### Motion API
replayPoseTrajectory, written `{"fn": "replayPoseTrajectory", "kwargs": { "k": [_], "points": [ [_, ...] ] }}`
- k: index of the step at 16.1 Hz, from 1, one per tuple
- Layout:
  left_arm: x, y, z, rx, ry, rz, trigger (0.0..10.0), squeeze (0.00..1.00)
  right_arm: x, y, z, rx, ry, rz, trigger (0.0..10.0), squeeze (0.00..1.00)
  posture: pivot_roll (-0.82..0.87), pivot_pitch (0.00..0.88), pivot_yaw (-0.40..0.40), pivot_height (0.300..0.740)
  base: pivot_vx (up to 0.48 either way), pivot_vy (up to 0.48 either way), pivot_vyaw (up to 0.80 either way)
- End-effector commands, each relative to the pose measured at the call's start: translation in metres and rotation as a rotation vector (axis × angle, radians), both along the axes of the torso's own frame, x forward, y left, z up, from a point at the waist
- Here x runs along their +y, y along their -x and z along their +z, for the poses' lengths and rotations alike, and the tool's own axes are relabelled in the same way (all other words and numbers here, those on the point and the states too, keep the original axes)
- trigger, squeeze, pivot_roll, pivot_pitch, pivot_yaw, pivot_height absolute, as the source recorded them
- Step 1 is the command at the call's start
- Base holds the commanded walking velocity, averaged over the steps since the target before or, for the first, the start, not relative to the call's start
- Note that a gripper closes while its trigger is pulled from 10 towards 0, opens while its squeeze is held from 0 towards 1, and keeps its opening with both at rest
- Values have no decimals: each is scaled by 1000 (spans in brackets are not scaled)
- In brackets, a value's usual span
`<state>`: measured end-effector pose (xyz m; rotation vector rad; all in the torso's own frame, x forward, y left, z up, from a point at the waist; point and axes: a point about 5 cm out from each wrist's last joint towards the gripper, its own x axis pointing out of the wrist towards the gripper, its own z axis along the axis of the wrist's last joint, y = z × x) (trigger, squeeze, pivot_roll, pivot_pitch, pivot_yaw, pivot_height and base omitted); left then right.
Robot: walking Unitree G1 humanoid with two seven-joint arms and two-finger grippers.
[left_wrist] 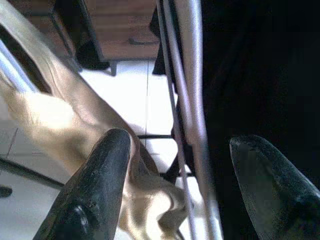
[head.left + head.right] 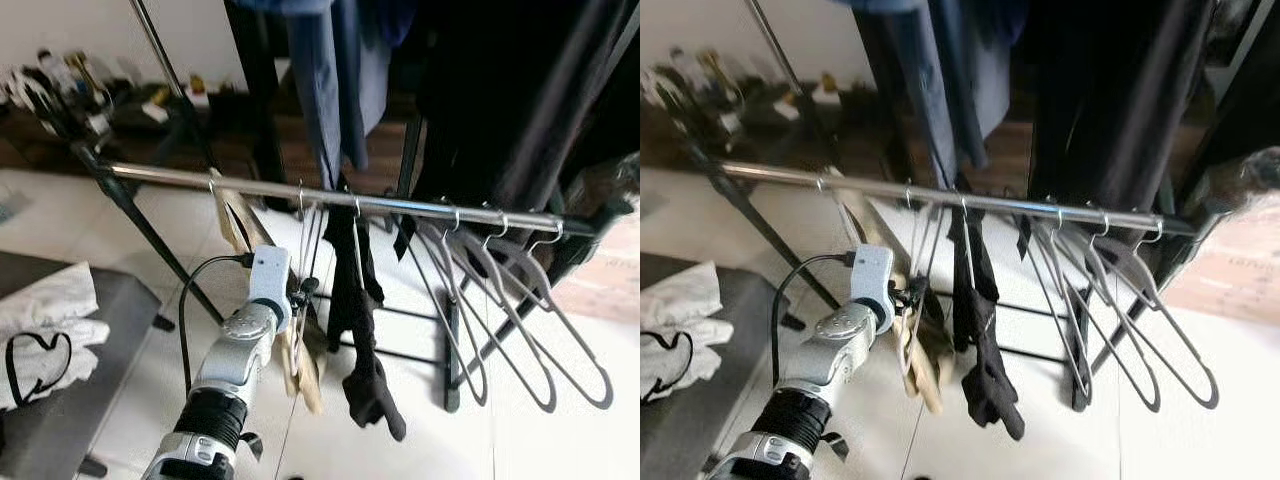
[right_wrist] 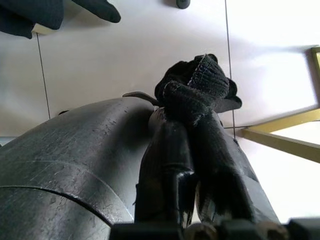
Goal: Hang hanger
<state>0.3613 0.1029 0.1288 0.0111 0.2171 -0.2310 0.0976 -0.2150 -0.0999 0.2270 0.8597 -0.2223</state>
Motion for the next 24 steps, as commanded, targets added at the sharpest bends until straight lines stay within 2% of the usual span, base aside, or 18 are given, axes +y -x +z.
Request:
{"fn": "replayPoseTrajectory", "kwargs": {
  "k": [1,7,9,11,14,16,18,20,21,24],
  "points": [
    [3,0,-1,15,12,20,10000,0,18,56,-16,205,-69,12,0,0,-90,341,87,740,0,0,0],
    [-6,0,1,-7,27,-18,10000,0,18,44,-14,153,-63,-9,0,0,-104,320,88,740,0,0,0],
    [-7,1,0,-1,27,-24,10000,0,16,37,-12,115,-52,-28,0,0,-107,319,89,740,0,0,0],
    [-10,2,-2,9,32,-36,10000,0,8,24,-6,15,-33,-73,0,0,-105,319,92,740,0,0,0],
    [-14,3,-2,10,35,-54,10000,0,-25,-3,15,-160,150,-108,0,0,-108,320,99,740,0,0,0],
    [-14,3,-3,10,35,-56,10000,0,-36,-15,27,-250,221,-118,0,0,-113,320,99,740,0,0,0],
    [-15,3,-1,5,31,-57,10000,0,-49,-37,54,-428,337,-94,0,0,-107,322,101,740,0,0,0],
    [-14,3,1,-5,24,-54,10000,0,-46,-47,64,-513,326,-85,0,0,-107,322,103,740,0,0,0],
    [-12,3,5,-22,0,-49,10000,0,-36,-55,70,-566,289,-55,0,0,-109,323,104,740,0,0,0],
    [-14,5,15,-75,-37,-54,10000,0,-21,-60,73,-582,246,-14,0,0,-107,322,108,740,0,0,0]
  ]
}}
